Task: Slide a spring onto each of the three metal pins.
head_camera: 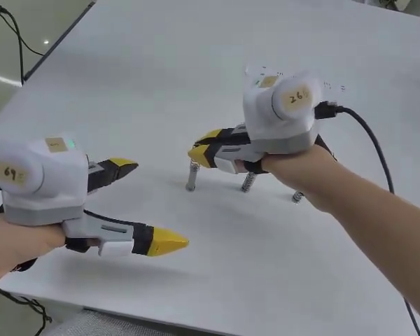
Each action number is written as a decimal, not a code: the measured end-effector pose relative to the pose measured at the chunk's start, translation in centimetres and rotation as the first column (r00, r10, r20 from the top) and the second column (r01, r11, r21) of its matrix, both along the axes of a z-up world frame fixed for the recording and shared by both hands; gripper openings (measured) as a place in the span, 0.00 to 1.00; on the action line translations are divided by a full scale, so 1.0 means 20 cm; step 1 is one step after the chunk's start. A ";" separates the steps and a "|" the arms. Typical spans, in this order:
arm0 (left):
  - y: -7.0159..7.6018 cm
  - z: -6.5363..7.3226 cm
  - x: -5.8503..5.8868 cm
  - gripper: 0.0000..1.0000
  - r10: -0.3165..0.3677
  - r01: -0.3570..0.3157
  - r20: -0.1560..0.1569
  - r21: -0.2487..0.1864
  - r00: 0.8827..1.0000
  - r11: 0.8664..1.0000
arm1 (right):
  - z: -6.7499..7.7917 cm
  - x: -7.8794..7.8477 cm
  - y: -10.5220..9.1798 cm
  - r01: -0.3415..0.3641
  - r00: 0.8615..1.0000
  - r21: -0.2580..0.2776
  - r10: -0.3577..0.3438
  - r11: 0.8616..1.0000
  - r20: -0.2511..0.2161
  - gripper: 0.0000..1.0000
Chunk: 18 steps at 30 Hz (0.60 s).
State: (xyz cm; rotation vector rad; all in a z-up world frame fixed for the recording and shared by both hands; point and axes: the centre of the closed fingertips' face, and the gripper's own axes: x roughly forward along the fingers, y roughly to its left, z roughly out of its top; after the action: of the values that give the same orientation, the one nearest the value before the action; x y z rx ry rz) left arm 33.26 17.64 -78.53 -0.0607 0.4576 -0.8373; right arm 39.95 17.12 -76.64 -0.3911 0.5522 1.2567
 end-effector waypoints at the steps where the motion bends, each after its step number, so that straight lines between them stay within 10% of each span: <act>1: 0.00 0.00 0.00 0.98 0.000 0.000 0.000 0.000 1.000 1.000 | 0.00 0.00 0.00 0.000 1.000 0.000 0.000 1.000 0.001 0.07; 18: 0.01 0.00 0.00 0.98 0.001 -0.001 -0.001 0.001 1.000 1.000 | -0.14 -0.01 0.02 -0.007 1.000 -0.039 0.006 0.999 -0.026 0.08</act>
State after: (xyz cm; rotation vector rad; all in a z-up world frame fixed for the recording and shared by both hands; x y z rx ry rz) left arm 33.35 17.82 -78.51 -0.0604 0.4592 -0.8357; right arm 39.77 17.46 -79.36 -0.4105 0.5991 1.2605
